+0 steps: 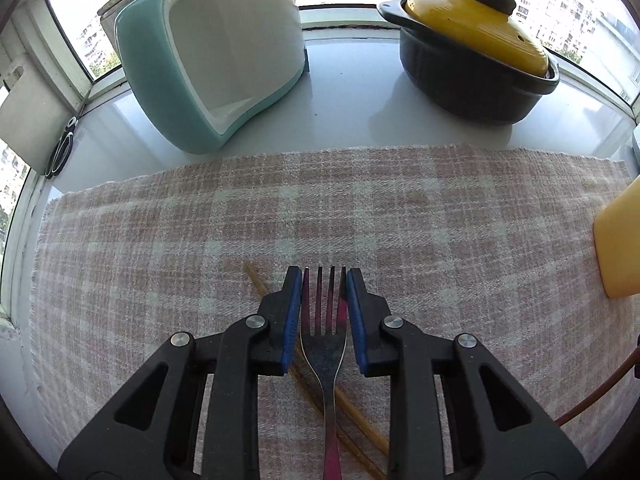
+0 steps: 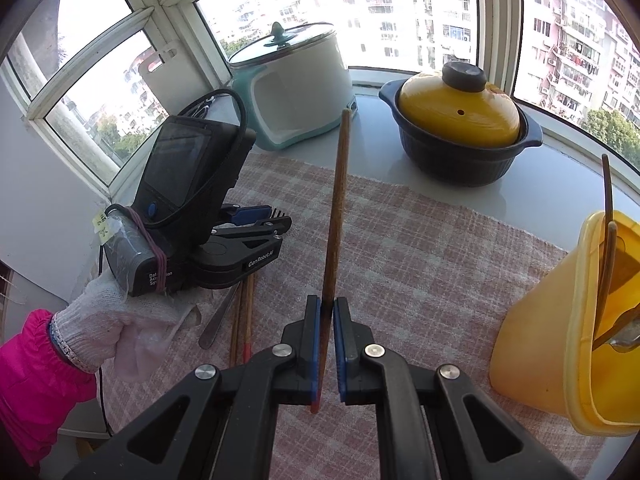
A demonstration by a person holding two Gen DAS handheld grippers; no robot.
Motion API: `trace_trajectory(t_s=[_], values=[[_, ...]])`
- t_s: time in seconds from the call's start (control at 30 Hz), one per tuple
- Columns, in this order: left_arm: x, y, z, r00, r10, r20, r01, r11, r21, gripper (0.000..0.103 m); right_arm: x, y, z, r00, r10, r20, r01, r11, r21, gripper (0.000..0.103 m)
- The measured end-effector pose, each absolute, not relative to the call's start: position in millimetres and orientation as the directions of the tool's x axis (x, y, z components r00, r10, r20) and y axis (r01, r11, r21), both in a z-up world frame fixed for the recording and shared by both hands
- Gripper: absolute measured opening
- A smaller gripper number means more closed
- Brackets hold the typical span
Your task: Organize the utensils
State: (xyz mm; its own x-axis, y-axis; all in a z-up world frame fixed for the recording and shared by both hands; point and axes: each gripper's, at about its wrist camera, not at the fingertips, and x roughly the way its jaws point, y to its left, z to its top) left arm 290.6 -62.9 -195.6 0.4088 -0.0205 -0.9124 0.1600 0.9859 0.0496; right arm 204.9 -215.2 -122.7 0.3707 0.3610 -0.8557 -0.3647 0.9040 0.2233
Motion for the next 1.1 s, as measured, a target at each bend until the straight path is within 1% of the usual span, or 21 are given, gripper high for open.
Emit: trace_trajectory(t_s=[0.23, 0.43, 0.57, 0.77, 1.1], values=[[268.5, -37.8, -167.7, 0.463, -0.086, -0.882, 0.129, 0.991, -0.029, 0.022, 202.5, -219.4, -118.8, 0.391, 0.364, -0.845, -0.354, 0.907, 0.227, 0.004], [236.3, -29.5, -138.4, 0.543, -0.114, -0.832, 0.112, 0.992, -0.063, 0.022, 196.6, -218.5, -111.6, 0.408, 0.366, -0.836, -0.364, 0.905, 0.219, 0.004], [217.7, -26.1, -117.3, 0.591, -0.121, -0.798, 0.104, 0.992, -0.074, 0.021, 190.6, -216.6, -106.6, 0.418, 0.369, -0.830, -0.378, 0.901, 0.210, 0.004], [186.4, -28.1, -98.2, 0.651, -0.111, -0.751, 0.102, 0.993, -0.059, 0.021, 182.0, -212.6, -97.9, 0.434, 0.377, -0.818, -0.403, 0.894, 0.198, 0.004], [150.4, -30.1, -70.6, 0.696, -0.133, -0.706, 0.102, 0.991, -0.087, 0.021, 163.9, -213.0, -76.6, 0.483, 0.378, -0.790, -0.430, 0.888, 0.163, 0.004]])
